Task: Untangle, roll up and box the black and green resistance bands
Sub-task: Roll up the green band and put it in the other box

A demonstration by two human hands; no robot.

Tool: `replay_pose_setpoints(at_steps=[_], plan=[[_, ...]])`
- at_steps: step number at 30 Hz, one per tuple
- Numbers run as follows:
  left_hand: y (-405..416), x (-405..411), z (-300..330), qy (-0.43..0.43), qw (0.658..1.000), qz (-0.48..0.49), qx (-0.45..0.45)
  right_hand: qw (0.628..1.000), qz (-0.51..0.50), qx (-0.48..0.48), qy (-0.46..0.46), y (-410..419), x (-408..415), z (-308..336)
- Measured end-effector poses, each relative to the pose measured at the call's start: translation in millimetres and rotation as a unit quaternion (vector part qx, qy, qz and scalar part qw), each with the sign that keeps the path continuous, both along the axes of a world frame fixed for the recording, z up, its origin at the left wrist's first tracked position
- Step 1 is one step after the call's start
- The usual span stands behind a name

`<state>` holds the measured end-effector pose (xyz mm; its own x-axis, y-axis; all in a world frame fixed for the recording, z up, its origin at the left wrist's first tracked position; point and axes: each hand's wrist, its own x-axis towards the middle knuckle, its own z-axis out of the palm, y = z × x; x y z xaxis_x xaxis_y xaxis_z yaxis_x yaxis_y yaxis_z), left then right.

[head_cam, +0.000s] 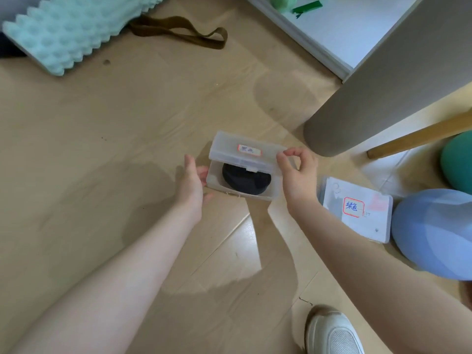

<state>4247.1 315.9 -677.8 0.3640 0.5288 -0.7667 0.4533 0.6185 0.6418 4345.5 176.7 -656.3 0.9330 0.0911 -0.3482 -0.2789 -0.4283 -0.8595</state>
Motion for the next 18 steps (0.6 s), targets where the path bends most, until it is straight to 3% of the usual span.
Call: replay_pose_setpoints(at_steps=[2, 4, 7, 9, 13, 18], plan=[[-4.0, -2.8, 3.2, 0.020, 1.000, -0.011, -0.013, 0.998, -0.014, -0.030, 0.055, -3.3, -16.0, -10.4], [-5.3, -2.0, 2.8, 0.037, 0.999, -0.032, -0.004, 0.981, -0.070, -0.034, 0.177, -3.6, -26.7, -19.6], [-10.2, -1.0, 2.0, 0.012, 0.999, -0.034, 0.009, 0.922, -0.143, 0.073, 0.352, -0.8, -34.9, -23.0], [-14.4, -1.7, -0.1, -0.007, 1.000, 0.001, 0.007, 0.897, -0.181, 0.149, 0.375, 1.8, -37.1, -23.1], [-16.9, -3.7, -4.2, -0.047, 0.996, 0.064, -0.032, 0.873, -0.232, 0.213, 0.372, 6.9, -39.5, -22.1], [-18.3, 0.0, -1.9, -0.051, 0.989, 0.113, -0.084, 0.854, -0.253, 0.237, 0.388, 17.6, -43.0, -14.3]])
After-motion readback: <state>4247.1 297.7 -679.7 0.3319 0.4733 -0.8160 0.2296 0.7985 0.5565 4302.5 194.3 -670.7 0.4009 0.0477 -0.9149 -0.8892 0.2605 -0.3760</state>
